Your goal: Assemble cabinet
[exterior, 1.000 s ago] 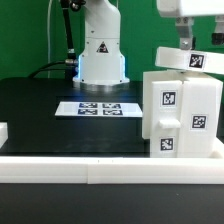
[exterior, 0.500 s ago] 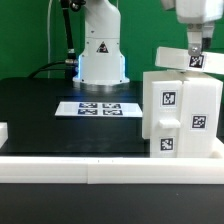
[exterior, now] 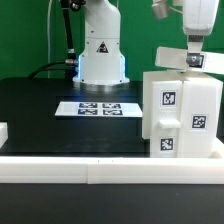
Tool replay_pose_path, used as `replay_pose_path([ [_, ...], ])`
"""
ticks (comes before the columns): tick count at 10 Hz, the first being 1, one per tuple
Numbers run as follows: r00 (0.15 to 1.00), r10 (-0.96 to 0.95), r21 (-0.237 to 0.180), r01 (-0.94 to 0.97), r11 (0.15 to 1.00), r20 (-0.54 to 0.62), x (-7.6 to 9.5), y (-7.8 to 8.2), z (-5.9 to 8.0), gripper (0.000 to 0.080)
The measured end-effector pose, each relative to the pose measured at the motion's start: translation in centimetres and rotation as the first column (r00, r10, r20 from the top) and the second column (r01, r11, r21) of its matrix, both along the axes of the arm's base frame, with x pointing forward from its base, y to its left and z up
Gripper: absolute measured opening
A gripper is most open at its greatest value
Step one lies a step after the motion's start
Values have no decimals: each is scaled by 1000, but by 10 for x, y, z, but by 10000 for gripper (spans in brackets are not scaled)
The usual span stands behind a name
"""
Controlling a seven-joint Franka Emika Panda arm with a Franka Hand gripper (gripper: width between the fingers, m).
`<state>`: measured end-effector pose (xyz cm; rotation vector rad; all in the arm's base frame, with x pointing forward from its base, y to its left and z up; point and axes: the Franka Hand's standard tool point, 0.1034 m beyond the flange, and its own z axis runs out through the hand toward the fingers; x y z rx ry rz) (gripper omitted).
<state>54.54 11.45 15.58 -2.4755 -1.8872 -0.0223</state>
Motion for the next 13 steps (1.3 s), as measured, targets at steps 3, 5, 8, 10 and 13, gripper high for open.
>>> replay_pose_path([
  [3,998,-66,0,66,998,-2,0,-1,0,558],
  [5,980,-200,0,200,980,-7,0,-1,0,558],
  [8,881,-472,-5,472,882,-16,0,-1,0,560],
  [10,722,-691,1,691,723,-14,0,-1,-1,560],
  [13,414,-910,4,910,414,-22,0,1,-1,560],
])
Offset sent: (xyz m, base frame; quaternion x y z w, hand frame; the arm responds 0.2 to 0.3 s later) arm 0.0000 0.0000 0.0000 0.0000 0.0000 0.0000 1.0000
